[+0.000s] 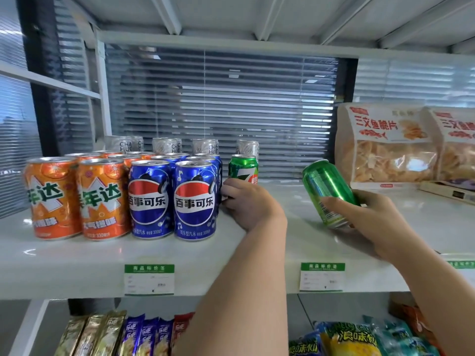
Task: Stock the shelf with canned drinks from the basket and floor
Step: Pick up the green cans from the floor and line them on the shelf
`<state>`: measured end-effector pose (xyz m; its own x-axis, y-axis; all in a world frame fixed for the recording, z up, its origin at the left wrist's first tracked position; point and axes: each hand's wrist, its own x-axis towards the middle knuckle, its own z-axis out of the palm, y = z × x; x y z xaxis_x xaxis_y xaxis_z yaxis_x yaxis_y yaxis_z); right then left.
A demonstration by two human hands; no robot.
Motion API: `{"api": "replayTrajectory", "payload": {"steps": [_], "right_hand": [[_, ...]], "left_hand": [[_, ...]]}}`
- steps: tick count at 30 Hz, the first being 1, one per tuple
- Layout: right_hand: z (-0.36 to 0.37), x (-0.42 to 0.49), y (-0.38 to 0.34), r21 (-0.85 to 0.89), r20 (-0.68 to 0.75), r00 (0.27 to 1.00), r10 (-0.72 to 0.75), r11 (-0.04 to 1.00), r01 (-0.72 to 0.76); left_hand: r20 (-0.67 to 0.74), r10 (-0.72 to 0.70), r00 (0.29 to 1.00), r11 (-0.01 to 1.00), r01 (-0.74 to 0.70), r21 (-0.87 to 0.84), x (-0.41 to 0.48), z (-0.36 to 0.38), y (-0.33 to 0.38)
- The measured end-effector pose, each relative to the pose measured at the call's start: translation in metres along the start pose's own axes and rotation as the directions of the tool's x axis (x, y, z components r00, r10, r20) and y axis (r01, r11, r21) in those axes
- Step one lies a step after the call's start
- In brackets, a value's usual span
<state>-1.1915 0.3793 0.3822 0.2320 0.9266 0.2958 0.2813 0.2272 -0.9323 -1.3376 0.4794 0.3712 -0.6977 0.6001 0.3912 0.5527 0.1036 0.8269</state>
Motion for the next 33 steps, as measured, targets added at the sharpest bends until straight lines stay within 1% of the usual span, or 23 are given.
{"api": "replayTrajectory", "payload": {"steps": [2, 3, 5, 7, 9, 10, 12, 13, 14, 15, 16, 17, 18, 19, 20, 21, 22, 23, 26, 27, 28, 31, 33], "right_hand": [[0.000, 0.001, -0.001, -0.013, 0.009, 1.000, -0.009, 1.000, 0.009], [0.001, 0.001, -0.002, -0.020, 0.012, 1.000, -0.010, 1.000, 0.010], [0.001, 0.002, -0.001, -0.036, 0.015, 1.000, -0.016, 0.999, 0.016], [0.001, 0.002, 0.000, -0.048, 0.012, 1.000, -0.019, 0.999, 0.019], [0.001, 0.002, 0.000, -0.045, 0.010, 1.000, -0.017, 0.999, 0.017], [0.000, 0.003, 0.000, -0.042, 0.012, 1.000, -0.016, 0.999, 0.017], [0.001, 0.003, 0.000, -0.031, 0.012, 1.000, -0.013, 0.999, 0.014], [0.001, 0.003, -0.001, -0.030, 0.014, 1.000, -0.015, 0.999, 0.015], [0.001, 0.004, 0.000, -0.032, 0.014, 1.000, -0.019, 0.999, 0.019], [0.001, 0.004, 0.000, -0.031, 0.012, 1.000, -0.021, 0.999, 0.021], [0.000, 0.004, 0.001, -0.020, 0.009, 1.000, -0.019, 1.000, 0.019], [0.000, 0.004, 0.001, -0.004, 0.010, 1.000, -0.014, 1.000, 0.014], [-0.001, 0.004, 0.002, 0.012, 0.012, 1.000, -0.007, 1.000, 0.007], [-0.002, 0.004, 0.003, 0.025, 0.013, 1.000, 0.000, 1.000, 0.000], [-0.003, 0.004, 0.004, 0.032, 0.014, 1.000, 0.005, 0.999, -0.005], [-0.003, 0.004, 0.005, 0.036, 0.015, 1.000, 0.006, 0.999, -0.006], [-0.004, 0.004, 0.006, 0.036, 0.017, 1.000, 0.004, 0.999, -0.005], [-0.004, 0.004, 0.007, 0.031, 0.019, 1.000, 0.002, 1.000, -0.002], [-0.005, 0.005, 0.007, 0.018, 0.034, 0.999, -0.007, 1.000, 0.006], [-0.005, 0.005, 0.006, 0.020, 0.039, 0.999, -0.002, 1.000, 0.001], [-0.005, 0.006, 0.007, 0.020, 0.041, 0.999, 0.001, 1.000, -0.002], [-0.006, 0.007, 0.007, -0.001, 0.033, 0.999, -0.016, 1.000, 0.016], [-0.005, 0.007, 0.008, -0.003, 0.029, 0.999, -0.028, 1.000, 0.028]], "left_hand": [[0.100, 0.021, 0.995, 0.999, -0.024, 0.027, -0.004, 0.001, -0.002], [0.102, 0.049, 0.994, 0.998, -0.053, 0.037, -0.005, 0.002, -0.003], [0.020, 0.086, 0.996, 0.995, -0.087, 0.047, -0.007, -0.001, -0.004], [-0.086, 0.203, 0.975, 0.979, -0.199, 0.047, -0.005, -0.002, -0.006], [-0.112, 0.325, 0.939, 0.945, -0.319, 0.072, -0.004, -0.006, -0.004], [-0.103, 0.369, 0.924, 0.929, -0.362, 0.080, -0.004, -0.010, -0.001], [-0.113, 0.493, 0.863, 0.864, -0.469, 0.186, -0.004, -0.023, 0.012], [-0.076, 0.568, 0.819, 0.803, -0.533, 0.267, 0.000, -0.030, 0.021], [0.004, 0.645, 0.764, 0.714, -0.604, 0.354, 0.006, -0.037, 0.033], [0.097, 0.712, 0.696, 0.611, -0.682, 0.402, 0.015, -0.046, 0.049], [0.188, 0.717, 0.672, 0.559, -0.714, 0.422, 0.025, -0.057, 0.065], [0.279, 0.668, 0.689, 0.549, -0.710, 0.441, 0.036, -0.068, 0.082], [0.374, 0.591, 0.714, 0.555, -0.697, 0.454, 0.044, -0.078, 0.096], [0.493, 0.497, 0.714, 0.516, -0.700, 0.493, 0.053, -0.085, 0.107], [0.603, 0.408, 0.685, 0.414, -0.728, 0.547, 0.060, -0.091, 0.115], [0.667, 0.341, 0.662, 0.295, -0.749, 0.593, 0.068, -0.091, 0.118], [0.701, 0.289, 0.652, 0.190, -0.756, 0.626, 0.074, -0.091, 0.119], [0.720, 0.250, 0.647, 0.173, -0.762, 0.624, 0.080, -0.090, 0.118], [0.779, 0.145, 0.610, 0.325, -0.773, 0.545, 0.098, -0.083, 0.109], [0.800, 0.110, 0.589, 0.366, -0.773, 0.519, 0.103, -0.080, 0.105], [0.815, 0.096, 0.571, 0.385, -0.777, 0.498, 0.108, -0.078, 0.101], [0.857, 0.115, 0.503, 0.502, -0.774, 0.387, 0.122, -0.074, 0.093], [0.868, 0.138, 0.478, 0.533, -0.774, 0.342, 0.129, -0.075, 0.092]]}}
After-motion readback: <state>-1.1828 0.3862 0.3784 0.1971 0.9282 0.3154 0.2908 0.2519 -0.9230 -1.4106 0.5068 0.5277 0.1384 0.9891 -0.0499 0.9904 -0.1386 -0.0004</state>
